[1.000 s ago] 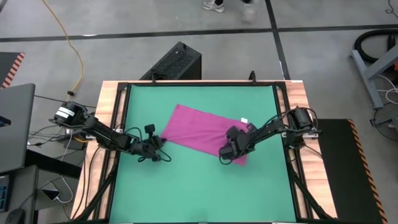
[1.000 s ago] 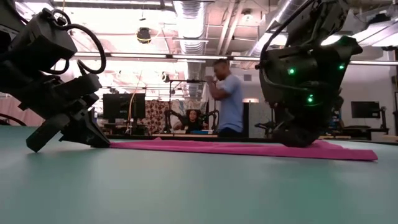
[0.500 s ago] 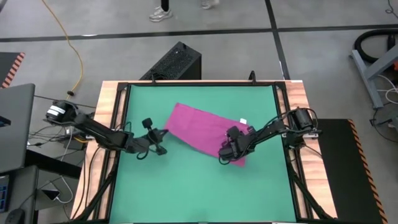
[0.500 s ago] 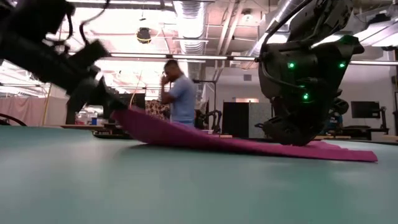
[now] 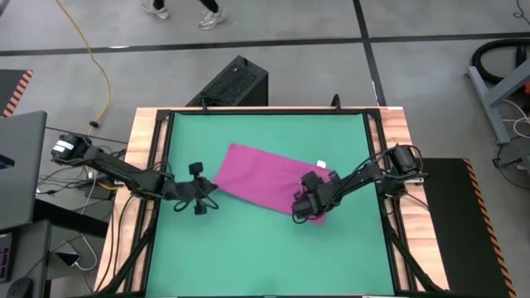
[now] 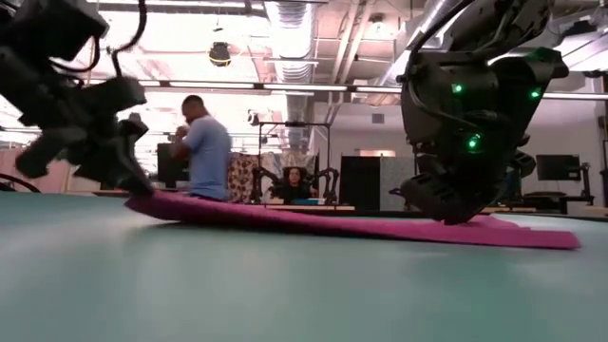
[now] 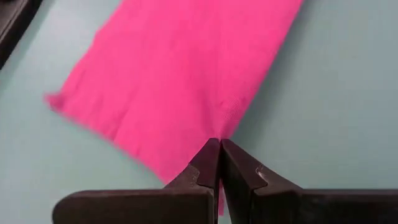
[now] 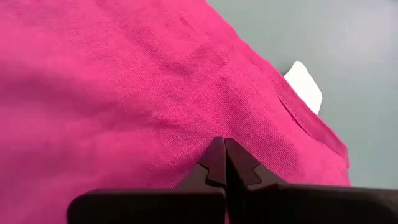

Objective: Roll towel into tight, uniform cylinder
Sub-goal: Roll the pink towel

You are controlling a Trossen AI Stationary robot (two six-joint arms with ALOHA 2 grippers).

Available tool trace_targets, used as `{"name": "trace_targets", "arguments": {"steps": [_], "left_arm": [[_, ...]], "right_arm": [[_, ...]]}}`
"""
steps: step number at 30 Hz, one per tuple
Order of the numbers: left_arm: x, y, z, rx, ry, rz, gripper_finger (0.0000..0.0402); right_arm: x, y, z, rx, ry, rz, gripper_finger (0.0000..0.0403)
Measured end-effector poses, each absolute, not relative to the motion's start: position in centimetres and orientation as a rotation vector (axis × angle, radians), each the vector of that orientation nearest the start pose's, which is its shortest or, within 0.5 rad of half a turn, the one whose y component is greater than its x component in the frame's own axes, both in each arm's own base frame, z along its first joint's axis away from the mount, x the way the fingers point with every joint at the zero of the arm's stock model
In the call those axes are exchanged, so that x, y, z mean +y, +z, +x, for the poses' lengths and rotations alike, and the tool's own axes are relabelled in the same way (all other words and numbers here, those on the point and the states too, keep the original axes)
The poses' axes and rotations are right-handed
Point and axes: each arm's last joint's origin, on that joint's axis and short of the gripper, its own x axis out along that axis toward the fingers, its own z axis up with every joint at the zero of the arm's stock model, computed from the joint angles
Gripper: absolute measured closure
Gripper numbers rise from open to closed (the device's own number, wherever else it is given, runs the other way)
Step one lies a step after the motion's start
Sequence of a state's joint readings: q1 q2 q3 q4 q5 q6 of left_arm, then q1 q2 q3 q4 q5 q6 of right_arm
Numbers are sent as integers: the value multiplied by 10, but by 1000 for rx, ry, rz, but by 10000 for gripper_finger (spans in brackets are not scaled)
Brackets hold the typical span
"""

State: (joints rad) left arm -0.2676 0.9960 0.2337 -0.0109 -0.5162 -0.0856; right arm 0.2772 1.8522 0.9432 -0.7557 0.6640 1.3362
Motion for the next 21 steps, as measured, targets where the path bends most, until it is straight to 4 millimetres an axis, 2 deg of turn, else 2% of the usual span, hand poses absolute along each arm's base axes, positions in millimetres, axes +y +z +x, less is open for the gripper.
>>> {"name": "trace_targets", "arguments": {"steps": [5,11,15,21], "left_arm": [[-22,127,150,812,369,290,401],[-24,127,153,814,270,226,393],[-25,127,153,811,255,216,360],[-26,130,157,764,245,186,286]], "right_arm": [[64,110,277,956,-1109,327,393],[72,111,276,937,-1092,341,393],[73,110,276,935,-1086,342,393],[78,113,277,924,-1068,310,393]]}}
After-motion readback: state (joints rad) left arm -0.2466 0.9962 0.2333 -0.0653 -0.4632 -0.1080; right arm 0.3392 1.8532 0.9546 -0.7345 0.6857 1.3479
